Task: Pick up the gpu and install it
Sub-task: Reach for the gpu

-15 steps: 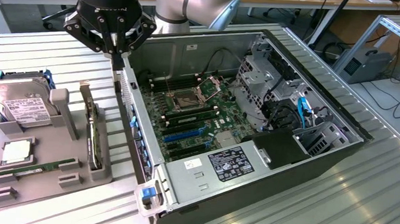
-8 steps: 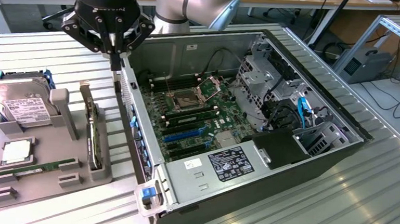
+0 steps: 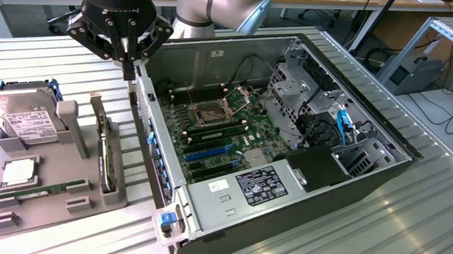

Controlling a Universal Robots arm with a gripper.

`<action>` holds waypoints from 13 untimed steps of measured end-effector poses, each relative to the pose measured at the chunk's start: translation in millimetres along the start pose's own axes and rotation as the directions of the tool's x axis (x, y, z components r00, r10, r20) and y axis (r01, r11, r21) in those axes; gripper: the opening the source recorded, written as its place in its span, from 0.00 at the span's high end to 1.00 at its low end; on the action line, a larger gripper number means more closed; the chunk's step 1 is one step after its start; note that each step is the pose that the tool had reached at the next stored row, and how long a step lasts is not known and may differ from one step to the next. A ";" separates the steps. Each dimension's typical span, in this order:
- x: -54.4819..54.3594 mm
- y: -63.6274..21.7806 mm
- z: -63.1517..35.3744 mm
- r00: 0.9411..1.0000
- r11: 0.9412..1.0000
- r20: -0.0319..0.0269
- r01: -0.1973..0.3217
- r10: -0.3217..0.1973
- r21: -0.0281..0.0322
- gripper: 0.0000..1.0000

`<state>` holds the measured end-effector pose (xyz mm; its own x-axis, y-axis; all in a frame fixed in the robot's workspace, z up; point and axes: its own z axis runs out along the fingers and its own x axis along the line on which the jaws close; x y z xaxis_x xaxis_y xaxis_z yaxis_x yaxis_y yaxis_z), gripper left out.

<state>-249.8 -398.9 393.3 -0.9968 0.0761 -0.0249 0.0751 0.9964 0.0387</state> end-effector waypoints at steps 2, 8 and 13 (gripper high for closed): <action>1.3 -0.1 0.0 1.000 1.000 0.000 0.000 0.000 0.000 0.89; 5.1 -0.4 -0.1 1.000 1.000 0.000 0.000 0.000 0.000 0.89; 7.8 -0.6 -0.2 1.000 1.000 0.000 0.000 0.000 0.000 0.89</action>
<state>-257.6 -398.9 393.3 -0.9968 0.0761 -0.0250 0.0751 0.9964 0.0386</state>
